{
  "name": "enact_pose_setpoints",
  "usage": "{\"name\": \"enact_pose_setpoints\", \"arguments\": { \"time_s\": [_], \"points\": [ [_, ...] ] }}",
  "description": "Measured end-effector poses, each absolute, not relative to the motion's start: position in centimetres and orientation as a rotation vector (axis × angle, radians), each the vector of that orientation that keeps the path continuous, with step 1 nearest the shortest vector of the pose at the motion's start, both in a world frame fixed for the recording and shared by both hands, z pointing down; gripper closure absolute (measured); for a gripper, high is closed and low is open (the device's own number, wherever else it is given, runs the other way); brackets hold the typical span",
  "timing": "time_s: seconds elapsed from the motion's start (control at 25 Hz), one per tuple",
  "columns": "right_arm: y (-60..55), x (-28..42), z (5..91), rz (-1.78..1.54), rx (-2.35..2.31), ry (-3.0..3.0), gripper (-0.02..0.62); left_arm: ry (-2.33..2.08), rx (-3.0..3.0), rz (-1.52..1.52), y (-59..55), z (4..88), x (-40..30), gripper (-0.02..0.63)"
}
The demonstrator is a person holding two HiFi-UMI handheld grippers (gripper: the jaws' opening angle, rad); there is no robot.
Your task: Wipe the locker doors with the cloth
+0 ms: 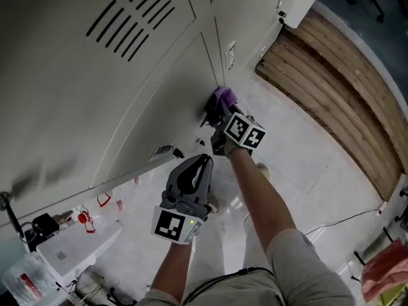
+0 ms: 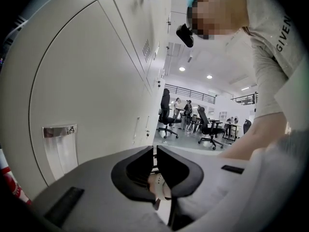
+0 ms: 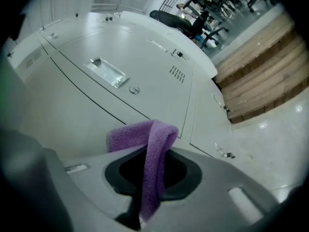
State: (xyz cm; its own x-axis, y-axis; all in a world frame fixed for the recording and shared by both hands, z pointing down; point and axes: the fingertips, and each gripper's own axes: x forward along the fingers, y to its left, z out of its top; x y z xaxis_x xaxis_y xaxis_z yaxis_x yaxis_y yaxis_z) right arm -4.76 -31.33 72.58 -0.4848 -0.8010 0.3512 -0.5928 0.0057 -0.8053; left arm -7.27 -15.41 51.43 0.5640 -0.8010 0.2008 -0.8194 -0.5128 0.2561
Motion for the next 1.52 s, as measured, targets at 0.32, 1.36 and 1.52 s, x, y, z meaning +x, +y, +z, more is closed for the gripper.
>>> {"name": "enact_pose_setpoints", "arguments": {
  "time_s": [0.32,1.36,1.52],
  "points": [
    [-29.4,-2.0,65.8,-1.236,-1.401,2.151,0.545,-1.333,2.52,0.129,-14.6,50.9,-7.0,0.588],
    [-22.9,-11.5,42.3,-0.47,-0.815,2.598,0.545,-1.411,2.648,0.251,-14.0,44.9,-12.7,0.588],
    [-23.3,-11.2,47.3,-0.581,-0.918,2.539,0.545,-1.394,2.633,0.258,-13.7,46.2,-13.1,0.588]
  ]
}}
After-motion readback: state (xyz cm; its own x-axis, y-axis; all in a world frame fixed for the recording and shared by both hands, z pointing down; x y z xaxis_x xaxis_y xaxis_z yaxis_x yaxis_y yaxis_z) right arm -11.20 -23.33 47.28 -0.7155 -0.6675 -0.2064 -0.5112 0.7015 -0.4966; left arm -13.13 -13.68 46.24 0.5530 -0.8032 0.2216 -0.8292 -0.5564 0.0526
